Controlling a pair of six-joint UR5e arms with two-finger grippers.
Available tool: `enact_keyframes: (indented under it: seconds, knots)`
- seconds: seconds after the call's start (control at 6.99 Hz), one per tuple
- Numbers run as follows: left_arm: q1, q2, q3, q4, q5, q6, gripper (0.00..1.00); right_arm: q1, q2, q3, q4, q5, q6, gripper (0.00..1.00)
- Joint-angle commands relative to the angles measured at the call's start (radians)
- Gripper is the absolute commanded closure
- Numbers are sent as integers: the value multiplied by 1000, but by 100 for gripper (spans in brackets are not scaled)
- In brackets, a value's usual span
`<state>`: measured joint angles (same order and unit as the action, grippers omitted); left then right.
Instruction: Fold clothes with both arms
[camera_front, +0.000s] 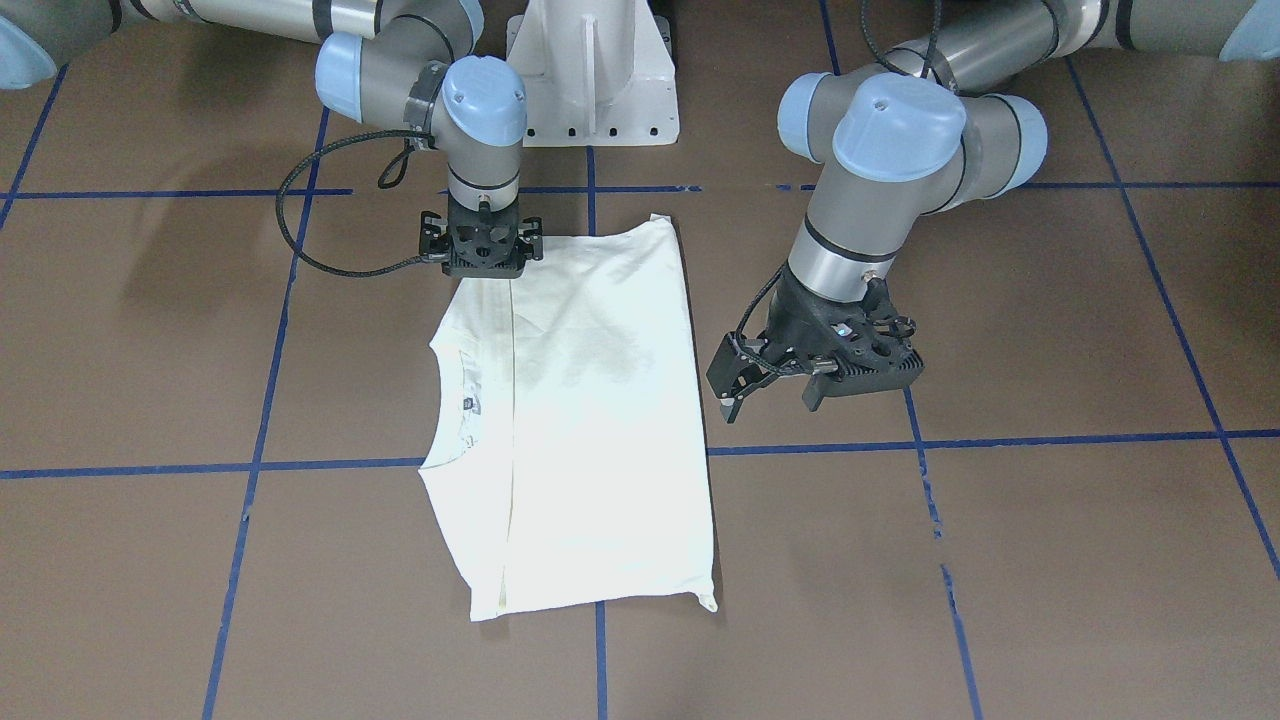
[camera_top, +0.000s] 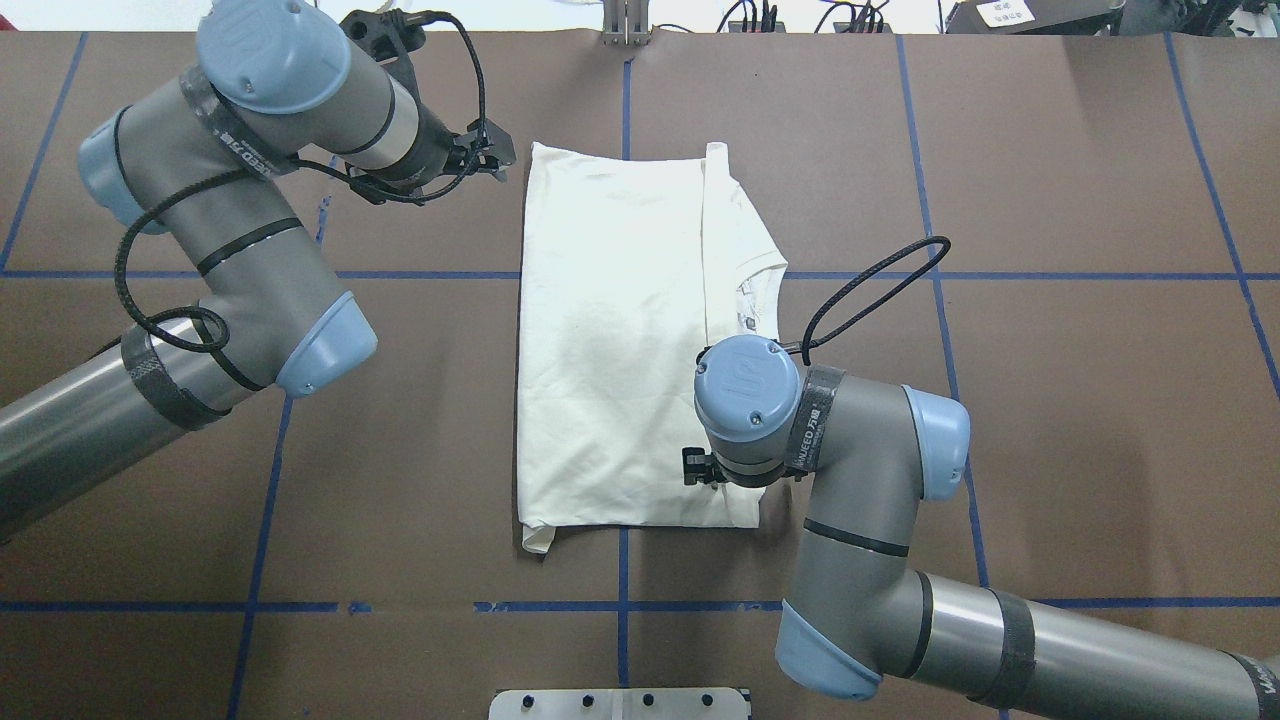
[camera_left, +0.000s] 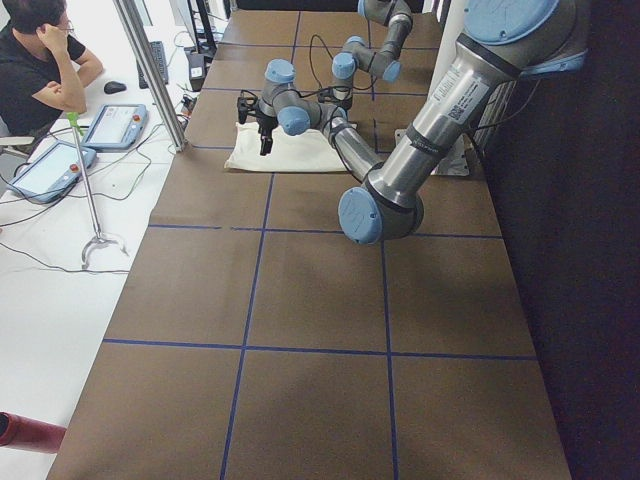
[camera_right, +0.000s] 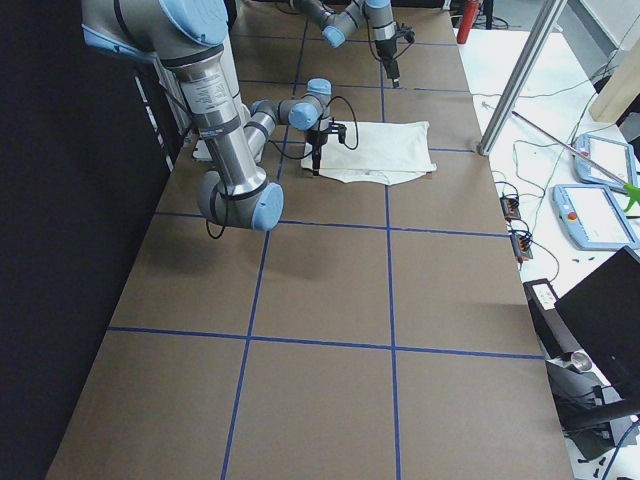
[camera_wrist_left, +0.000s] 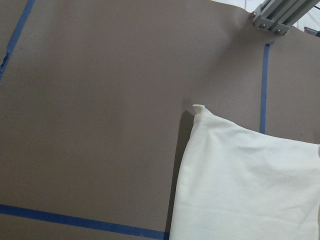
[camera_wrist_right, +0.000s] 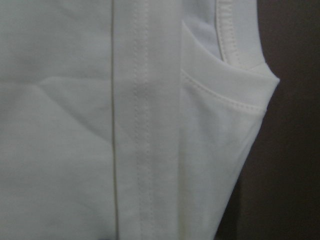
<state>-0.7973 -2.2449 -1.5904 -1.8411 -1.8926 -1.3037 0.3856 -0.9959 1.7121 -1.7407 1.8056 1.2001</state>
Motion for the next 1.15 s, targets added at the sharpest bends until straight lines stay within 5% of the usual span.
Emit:
enact_keyframes:
  seconds: [0.0, 1.0]
  knots:
    - [1, 1, 1, 0, 1, 0, 0, 2, -6, 1, -3, 1, -14, 0]
    - [12, -4, 4, -20, 1, -9, 0, 58, -39, 61, -74, 5, -103, 0]
